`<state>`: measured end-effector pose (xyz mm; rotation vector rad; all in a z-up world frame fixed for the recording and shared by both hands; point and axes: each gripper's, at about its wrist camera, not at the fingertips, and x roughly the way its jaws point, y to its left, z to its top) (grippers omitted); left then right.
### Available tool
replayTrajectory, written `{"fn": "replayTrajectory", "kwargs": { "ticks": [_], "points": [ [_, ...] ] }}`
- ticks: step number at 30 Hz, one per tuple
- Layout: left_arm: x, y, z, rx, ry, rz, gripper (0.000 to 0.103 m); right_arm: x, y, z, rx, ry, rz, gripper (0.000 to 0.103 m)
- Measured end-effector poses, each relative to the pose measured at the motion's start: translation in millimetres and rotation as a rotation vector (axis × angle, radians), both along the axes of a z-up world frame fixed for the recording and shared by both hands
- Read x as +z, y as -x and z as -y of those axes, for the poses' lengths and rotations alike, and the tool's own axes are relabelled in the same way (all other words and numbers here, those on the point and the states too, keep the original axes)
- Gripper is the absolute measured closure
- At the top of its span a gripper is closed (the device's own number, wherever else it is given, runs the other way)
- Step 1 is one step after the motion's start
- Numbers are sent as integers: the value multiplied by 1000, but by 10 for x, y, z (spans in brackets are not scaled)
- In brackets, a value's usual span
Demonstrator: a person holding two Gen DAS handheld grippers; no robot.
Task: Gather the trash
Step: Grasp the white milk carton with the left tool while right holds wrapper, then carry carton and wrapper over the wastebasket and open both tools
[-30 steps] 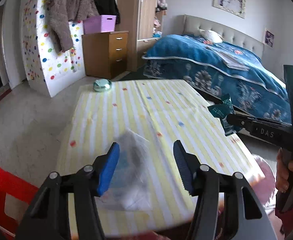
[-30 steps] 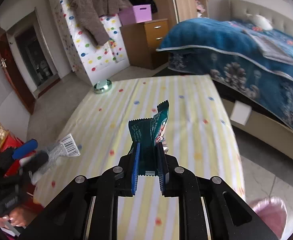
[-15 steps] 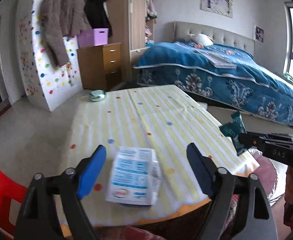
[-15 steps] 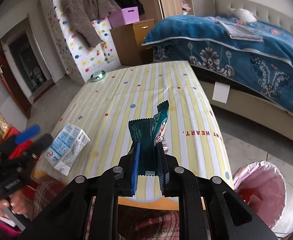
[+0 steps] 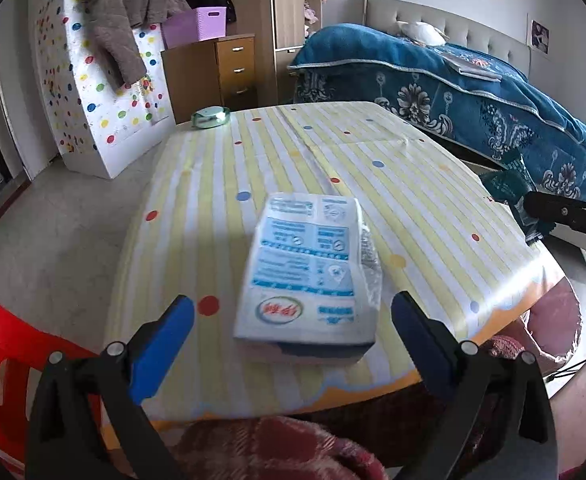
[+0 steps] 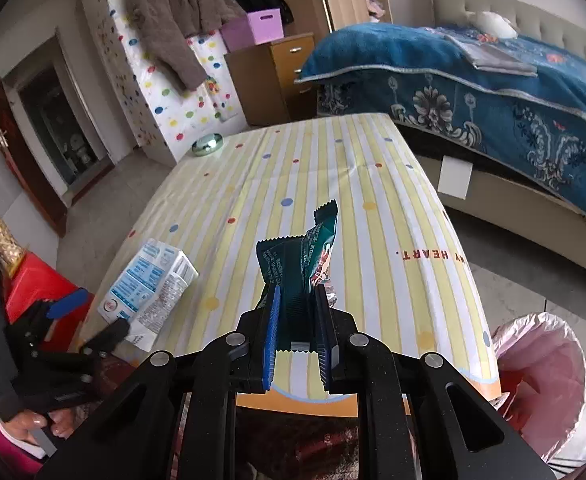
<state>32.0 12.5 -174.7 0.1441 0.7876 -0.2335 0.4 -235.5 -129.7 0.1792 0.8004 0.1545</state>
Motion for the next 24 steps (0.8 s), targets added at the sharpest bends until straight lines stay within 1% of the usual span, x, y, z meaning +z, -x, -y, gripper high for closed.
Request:
{"fn": "replayTrajectory", "kwargs": {
  "ticks": [4,5,6,7,8,10,12,14,16,19,21,23,24],
  "points": [
    [-77,-87,117,-14,-48,-14,14,-49,-27,24,-7,-7,-9,86],
    [-102,-115,126,-13,-54,-23,18,-56,-30,32,-8,-8,-10,86],
    [-118,-141,134,-14,-51,-32,20,-72,-28,37,-8,-13,-13,86],
    [-130,-164,132,-14,-46,-42,25,-80,-36,55,-8,-14,-14,86],
    [-136,-173,144,-13,-44,-47,28,-86,-39,63,-9,-16,-15,86],
    [-132,-181,145,-15,-45,-48,28,-110,-36,95,-11,-25,-16,86],
    [-96,-165,157,-16,-30,-44,29,-120,-23,121,-12,-32,-13,86],
    [2,-115,194,-22,6,-21,29,-126,0,162,-19,-38,-6,86],
    [177,-41,285,-31,44,23,29,-124,45,250,-32,-46,5,86],
    [386,51,510,-65,76,76,29,-118,132,392,-58,-40,21,86],
    [513,135,741,-109,95,111,29,-116,199,504,-81,-37,29,86],
    [579,200,981,-160,107,131,29,-128,338,715,-131,-19,36,86],
    [601,227,1141,-194,111,141,29,-124,357,737,-138,-15,36,86]
  ]
}}
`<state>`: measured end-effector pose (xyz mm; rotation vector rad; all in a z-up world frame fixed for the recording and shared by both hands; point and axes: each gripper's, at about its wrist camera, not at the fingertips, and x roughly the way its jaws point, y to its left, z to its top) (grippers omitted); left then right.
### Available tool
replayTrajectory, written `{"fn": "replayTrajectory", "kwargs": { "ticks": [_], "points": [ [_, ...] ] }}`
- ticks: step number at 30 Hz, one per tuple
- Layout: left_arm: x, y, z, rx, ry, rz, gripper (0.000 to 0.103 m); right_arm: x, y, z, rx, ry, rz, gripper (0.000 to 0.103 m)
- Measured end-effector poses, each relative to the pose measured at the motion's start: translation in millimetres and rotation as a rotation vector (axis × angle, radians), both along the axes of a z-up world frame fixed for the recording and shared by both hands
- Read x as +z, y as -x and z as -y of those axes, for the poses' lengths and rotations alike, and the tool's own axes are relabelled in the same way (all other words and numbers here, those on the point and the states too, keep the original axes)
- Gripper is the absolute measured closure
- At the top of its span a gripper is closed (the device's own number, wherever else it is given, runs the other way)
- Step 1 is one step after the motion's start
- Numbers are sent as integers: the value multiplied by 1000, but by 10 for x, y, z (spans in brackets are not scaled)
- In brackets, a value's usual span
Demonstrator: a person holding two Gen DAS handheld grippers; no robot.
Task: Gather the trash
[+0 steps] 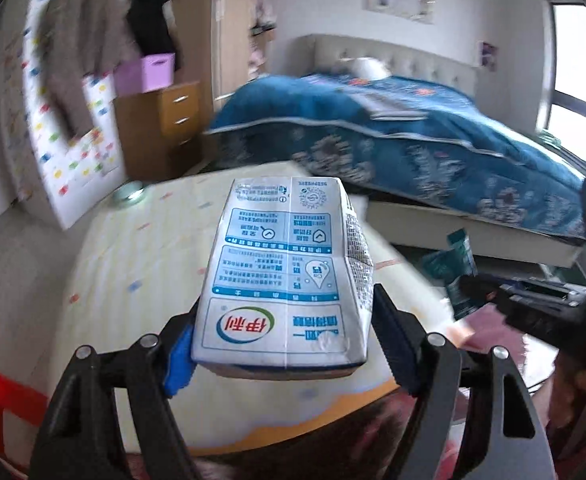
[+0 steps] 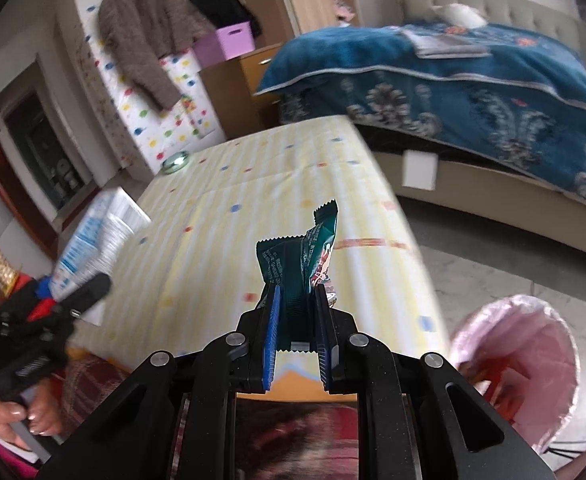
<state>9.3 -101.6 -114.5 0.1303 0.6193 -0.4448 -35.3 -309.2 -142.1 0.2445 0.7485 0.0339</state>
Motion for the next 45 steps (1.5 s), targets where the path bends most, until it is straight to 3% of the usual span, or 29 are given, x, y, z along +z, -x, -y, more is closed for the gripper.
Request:
{"fn": "replayTrajectory", "kwargs": {
  "ticks": [8,13,21,28,29,31,34,40,45],
  "points": [
    [-126,185,1169,-235,-15,14,29,-78,495,669,-211,56,-31,86],
    [-298,311,1675,-332,-23,2,28,-177,777,1082,-341,69,-70,86],
    [-643,422,2308,-455,-49,-51,28,-447,765,1630,-404,47,-122,86],
    [-731,433,2526,-509,-52,-77,27,-596,752,1891,-406,20,-146,83],
    [-737,423,2554,-516,-48,-85,23,-631,753,1927,-405,12,-148,82],
    [-727,397,2562,-519,-36,-91,13,-692,764,1961,-413,10,-155,77],
    [-715,387,2550,-521,-28,-95,11,-728,779,2007,-447,1,-166,60],
    [-641,393,2405,-486,-59,-77,11,-632,889,1945,-484,-6,-172,57],
    [-480,370,2160,-425,-67,-55,9,-461,992,1746,-456,-3,-131,44]
  ]
}}
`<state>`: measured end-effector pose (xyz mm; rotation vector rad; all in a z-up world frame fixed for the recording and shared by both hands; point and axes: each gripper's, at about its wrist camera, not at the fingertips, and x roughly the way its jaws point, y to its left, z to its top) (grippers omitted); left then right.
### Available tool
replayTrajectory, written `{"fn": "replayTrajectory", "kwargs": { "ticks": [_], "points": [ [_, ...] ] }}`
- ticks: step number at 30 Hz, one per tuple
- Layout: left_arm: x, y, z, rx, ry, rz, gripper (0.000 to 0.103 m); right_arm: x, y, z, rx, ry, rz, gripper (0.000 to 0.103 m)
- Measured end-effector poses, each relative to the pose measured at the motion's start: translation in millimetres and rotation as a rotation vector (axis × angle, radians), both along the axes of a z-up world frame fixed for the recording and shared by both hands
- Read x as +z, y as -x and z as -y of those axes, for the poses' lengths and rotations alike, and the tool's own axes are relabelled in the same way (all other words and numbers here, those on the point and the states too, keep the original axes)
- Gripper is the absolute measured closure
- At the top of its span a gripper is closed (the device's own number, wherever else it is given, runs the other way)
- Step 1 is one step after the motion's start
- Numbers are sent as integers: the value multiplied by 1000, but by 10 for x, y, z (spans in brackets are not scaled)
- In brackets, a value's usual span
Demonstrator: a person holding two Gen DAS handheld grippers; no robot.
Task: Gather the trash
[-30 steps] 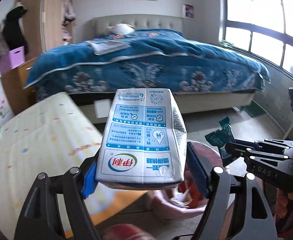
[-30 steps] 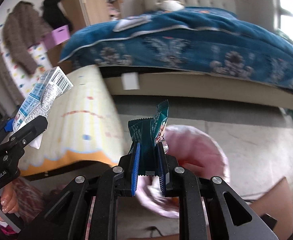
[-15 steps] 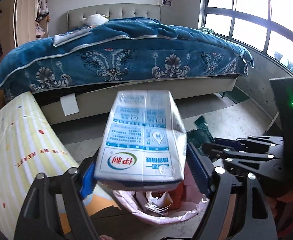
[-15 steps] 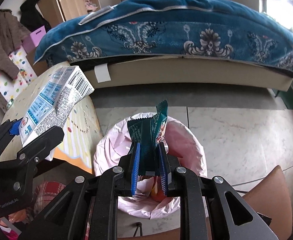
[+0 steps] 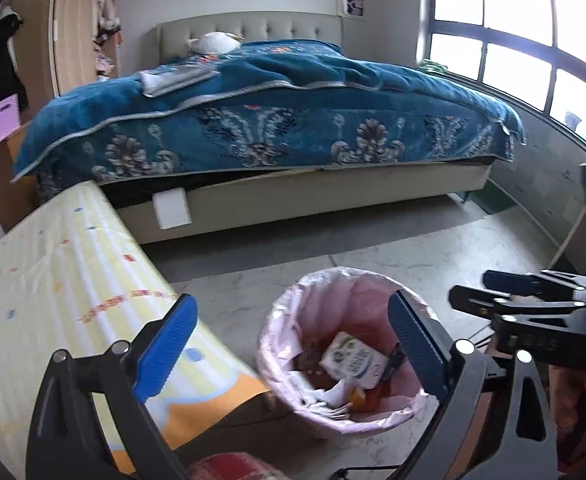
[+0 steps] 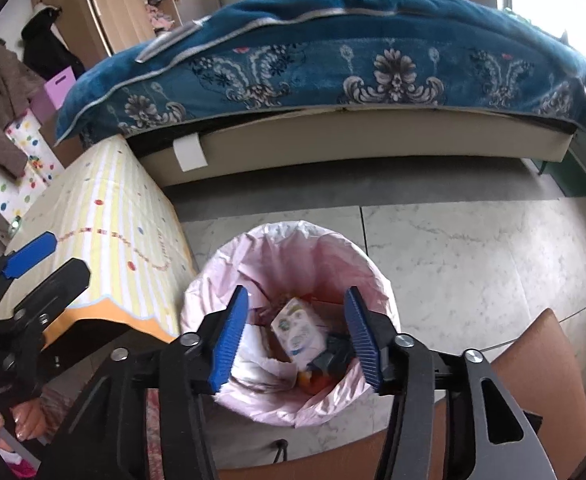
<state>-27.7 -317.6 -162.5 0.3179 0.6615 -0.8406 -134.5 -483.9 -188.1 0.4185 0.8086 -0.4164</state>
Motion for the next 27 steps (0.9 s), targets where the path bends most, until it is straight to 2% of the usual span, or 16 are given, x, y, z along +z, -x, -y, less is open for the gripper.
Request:
{"fn": "replayTrajectory", "kwargs": {
  "ticks": [4,6,7,12,22,27],
  "points": [
    [170,-20,-280,61,4,31,7,151,6,-108,31,16,37,33],
    [265,-50,-473,101,9,40,7,281,-1,-255,51,35,67,19],
    [308,-73,-583,116,14,38,7,320,-10,-318,58,40,76,15],
    [507,-148,-1099,214,30,55,7,597,-149,-711,146,78,103,13],
    [784,-196,-2089,424,7,87,7,1073,-404,-1467,284,116,137,9],
    [944,-192,-2608,526,8,49,7,1254,-495,-1952,351,166,142,7]
  ]
}}
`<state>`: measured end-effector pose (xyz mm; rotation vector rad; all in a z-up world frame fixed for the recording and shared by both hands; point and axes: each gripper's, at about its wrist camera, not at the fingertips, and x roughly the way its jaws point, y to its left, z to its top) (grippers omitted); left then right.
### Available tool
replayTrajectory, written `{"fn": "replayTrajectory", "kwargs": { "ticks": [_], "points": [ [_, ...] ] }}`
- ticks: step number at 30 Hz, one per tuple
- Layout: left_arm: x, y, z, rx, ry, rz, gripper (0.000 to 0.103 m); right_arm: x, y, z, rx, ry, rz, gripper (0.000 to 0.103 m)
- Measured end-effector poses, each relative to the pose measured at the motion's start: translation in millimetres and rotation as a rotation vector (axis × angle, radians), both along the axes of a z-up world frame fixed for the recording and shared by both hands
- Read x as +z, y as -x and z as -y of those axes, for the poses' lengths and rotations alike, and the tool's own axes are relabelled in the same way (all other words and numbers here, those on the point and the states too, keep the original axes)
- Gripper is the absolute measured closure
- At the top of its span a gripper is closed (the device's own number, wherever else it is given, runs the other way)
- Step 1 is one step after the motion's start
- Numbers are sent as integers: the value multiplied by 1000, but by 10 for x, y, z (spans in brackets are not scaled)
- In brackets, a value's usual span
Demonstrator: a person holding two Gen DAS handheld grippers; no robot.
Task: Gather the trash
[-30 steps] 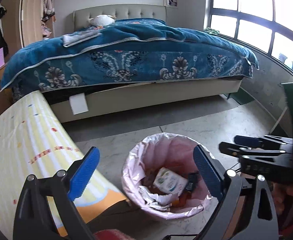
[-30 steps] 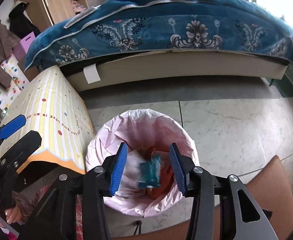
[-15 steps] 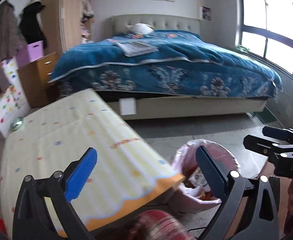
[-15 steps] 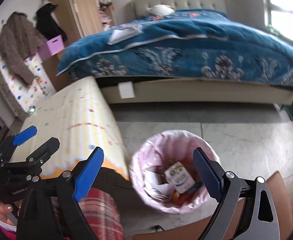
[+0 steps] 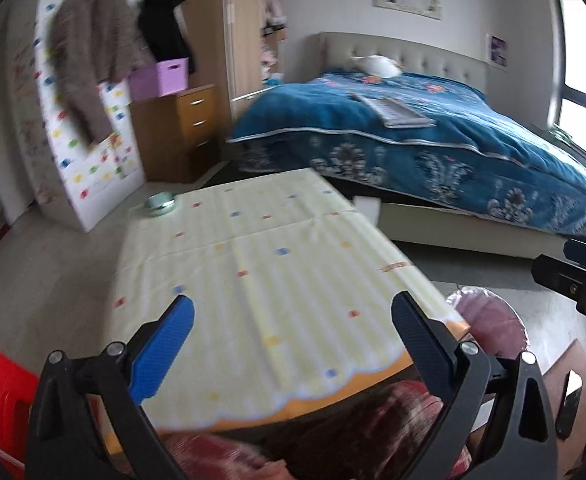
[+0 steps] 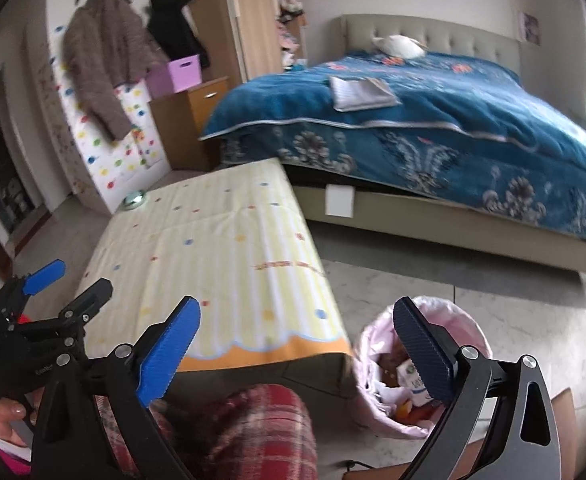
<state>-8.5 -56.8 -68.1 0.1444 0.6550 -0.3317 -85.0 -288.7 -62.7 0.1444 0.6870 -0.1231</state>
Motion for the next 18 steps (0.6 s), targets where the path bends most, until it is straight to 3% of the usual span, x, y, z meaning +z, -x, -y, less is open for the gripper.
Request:
{"fn": "replayTrajectory", "kwargs": {
  "ticks": [12,18],
  "points": [
    [248,30,-1015,250,5,-38,7,334,-203,-768,133,52,49,7],
    [348,73,-1181,287,5,-27,7,460,-250,-970,172,55,69,7]
  ]
}}
